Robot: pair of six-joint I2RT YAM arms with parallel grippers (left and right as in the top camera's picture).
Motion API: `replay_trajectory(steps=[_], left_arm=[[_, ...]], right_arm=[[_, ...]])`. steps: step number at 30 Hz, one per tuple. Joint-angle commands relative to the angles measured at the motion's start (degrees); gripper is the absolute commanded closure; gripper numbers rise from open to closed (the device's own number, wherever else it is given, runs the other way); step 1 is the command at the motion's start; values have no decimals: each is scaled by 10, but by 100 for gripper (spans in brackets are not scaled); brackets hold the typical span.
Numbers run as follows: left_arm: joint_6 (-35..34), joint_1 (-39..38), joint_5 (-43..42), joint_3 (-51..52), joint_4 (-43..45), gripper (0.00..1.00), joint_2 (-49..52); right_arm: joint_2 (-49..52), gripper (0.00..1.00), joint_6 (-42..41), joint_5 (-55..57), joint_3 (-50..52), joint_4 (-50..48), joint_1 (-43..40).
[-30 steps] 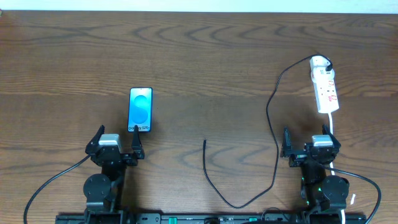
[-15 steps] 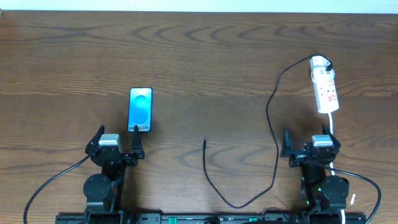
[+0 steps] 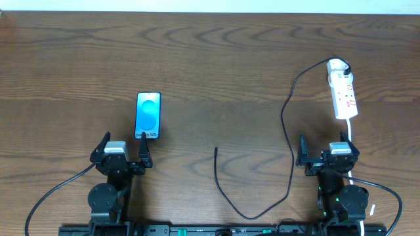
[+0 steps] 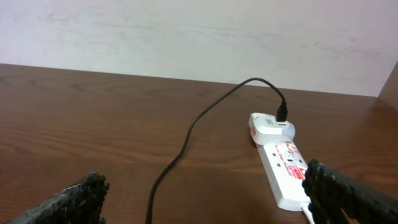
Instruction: Plug charger to phone and switch on socket
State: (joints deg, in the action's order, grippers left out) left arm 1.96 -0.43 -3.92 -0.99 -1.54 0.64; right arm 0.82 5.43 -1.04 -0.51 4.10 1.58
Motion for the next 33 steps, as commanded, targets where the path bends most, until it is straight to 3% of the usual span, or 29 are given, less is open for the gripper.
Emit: replay_trajectory(steps=[1,33], left_arm=[[4,3,-9,8,-23,9,1],[-5,3,-10,7,-21,9,1]], right_arm=[[-5,1,-7,7,2,2,5],[-5,1,-7,7,2,2,5]])
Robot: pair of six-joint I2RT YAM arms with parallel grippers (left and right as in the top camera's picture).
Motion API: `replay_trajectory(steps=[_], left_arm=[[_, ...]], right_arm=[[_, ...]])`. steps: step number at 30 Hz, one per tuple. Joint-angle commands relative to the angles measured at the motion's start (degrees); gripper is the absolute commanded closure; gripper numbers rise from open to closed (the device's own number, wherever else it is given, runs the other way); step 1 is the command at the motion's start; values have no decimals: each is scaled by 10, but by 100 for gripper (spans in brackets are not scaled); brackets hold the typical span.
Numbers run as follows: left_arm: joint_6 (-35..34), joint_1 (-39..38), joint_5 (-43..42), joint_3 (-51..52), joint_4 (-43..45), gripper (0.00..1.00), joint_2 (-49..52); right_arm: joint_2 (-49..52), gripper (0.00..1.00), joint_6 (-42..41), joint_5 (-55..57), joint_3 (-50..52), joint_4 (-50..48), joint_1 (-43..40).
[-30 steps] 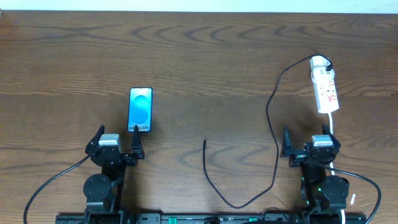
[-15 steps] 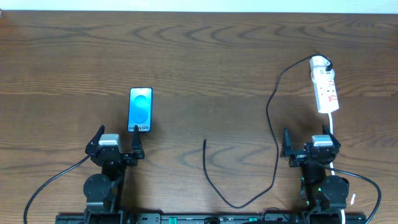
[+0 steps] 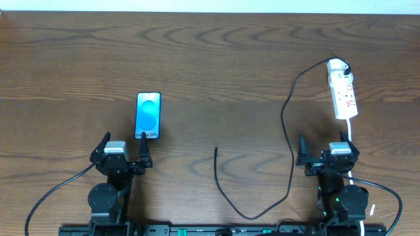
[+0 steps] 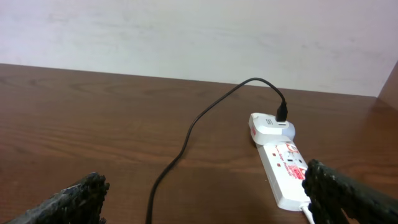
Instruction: Plug charger to phone and switch on socket
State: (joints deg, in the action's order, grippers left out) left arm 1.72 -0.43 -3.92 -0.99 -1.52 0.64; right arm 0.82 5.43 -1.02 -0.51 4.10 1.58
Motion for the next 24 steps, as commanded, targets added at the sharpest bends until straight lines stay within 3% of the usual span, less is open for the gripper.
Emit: replay_trajectory(steps=[1,14,24], left_arm=[[-3,3,-10,4,-21,9,1],[-3,3,-16,-49,-28,9,7],[-2,3,-16,-95,-28,9,73]], right_arm=[[-5,1,-7,7,2,2,5],[-5,1,-7,7,2,2,5],[-5,1,-7,7,2,2,5]])
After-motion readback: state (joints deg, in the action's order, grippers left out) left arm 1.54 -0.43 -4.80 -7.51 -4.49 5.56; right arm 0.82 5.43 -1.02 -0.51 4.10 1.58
